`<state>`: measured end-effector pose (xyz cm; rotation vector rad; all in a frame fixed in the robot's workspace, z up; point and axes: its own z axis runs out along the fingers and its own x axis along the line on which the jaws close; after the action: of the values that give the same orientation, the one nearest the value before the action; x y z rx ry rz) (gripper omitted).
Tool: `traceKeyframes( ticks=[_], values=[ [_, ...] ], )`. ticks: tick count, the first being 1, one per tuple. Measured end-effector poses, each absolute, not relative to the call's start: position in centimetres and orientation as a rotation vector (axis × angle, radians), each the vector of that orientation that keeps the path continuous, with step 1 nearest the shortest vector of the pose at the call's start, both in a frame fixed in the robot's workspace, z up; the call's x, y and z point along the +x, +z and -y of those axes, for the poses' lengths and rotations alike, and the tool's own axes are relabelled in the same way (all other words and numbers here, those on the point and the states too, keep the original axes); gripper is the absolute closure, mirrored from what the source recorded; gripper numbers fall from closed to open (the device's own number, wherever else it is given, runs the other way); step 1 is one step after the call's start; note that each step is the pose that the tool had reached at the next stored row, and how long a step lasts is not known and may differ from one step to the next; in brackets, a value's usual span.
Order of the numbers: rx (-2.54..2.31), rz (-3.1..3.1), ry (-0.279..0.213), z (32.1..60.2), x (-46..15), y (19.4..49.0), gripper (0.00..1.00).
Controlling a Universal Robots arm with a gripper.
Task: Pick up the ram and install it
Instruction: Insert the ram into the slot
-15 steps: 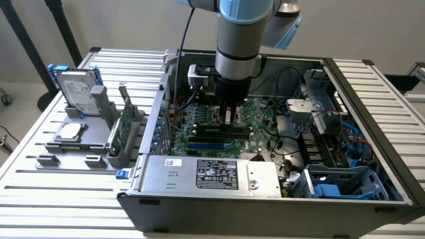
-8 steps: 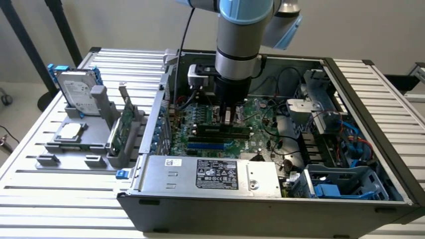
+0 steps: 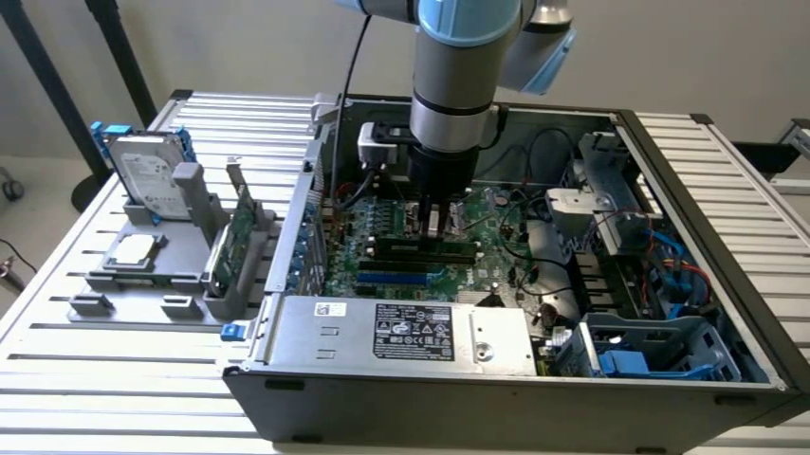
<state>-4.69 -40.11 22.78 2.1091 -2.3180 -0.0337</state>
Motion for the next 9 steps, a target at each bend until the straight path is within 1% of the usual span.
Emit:
traceKeyframes(
  ticks=[9],
  values=[
    [2.103, 2.324, -0.034, 40.10, -4.69, 22.66, 0.86]
  ],
)
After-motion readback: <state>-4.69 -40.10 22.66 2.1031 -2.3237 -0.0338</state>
